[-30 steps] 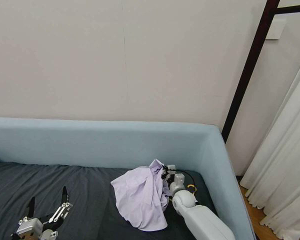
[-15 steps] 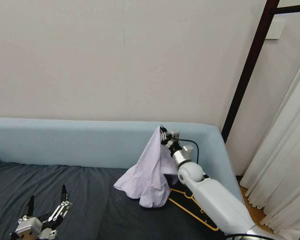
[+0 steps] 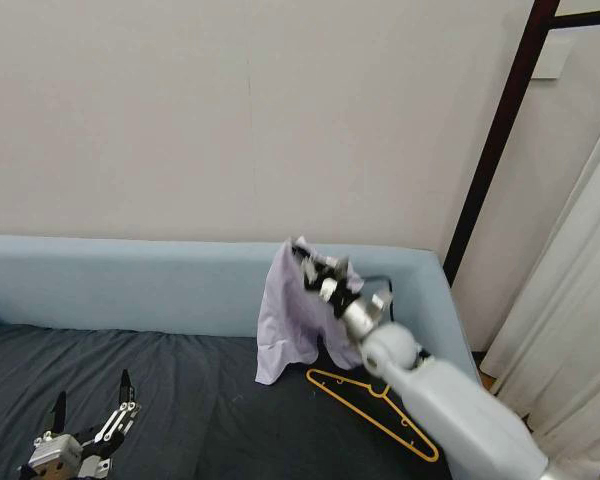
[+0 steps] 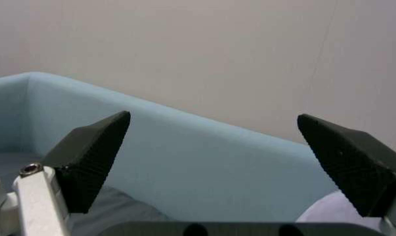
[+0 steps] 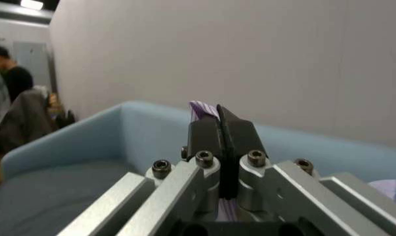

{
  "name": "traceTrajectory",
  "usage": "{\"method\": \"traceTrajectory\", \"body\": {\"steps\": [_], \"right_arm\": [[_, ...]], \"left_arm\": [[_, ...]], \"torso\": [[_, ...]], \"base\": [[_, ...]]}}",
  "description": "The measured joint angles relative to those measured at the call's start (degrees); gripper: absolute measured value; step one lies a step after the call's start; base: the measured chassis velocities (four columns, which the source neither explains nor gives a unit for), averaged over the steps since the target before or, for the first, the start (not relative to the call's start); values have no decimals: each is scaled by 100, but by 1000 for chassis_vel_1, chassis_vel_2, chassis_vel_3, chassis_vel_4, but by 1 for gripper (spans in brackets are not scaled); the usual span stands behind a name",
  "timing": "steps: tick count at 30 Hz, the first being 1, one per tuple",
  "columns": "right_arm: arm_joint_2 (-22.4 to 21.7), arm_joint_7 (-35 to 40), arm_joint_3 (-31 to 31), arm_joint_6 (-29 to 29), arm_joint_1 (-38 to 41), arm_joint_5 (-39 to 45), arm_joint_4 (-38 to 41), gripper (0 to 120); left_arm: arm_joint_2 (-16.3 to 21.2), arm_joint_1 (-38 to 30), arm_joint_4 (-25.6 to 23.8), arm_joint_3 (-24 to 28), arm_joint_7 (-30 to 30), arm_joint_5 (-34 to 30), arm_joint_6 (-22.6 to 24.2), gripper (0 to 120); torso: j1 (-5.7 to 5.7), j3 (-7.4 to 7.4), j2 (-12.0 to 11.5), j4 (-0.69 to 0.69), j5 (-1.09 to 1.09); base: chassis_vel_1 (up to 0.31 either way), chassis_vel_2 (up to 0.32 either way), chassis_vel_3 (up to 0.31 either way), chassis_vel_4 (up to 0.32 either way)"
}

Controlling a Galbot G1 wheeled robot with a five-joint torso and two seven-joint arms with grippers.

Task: Pick up the clothes from the sofa and hang them on the clothes hanger.

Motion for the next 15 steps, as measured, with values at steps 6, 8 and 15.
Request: {"method": "traceTrajectory", "body": {"steps": [6,8,15], "right_arm": [[145,-332,-57,253,-1168,-623,-574,0],[201,-324,-20,259,-1369,-721,-736,0],[126,-119,24,-142,-1572,-893,-726,12]], "left_arm": [[7,-5,46,4,8,25,0,100],[-1,-5,48,20,19,41,0,100],[-18,0,29,47,33,75,0,100]], "torso": [[0,0,0,0,-1],[0,0,0,1,-1],[0,1,0,1,-1]], "base": [[0,0,0,0],[0,0,0,0],[0,0,0,0]]}}
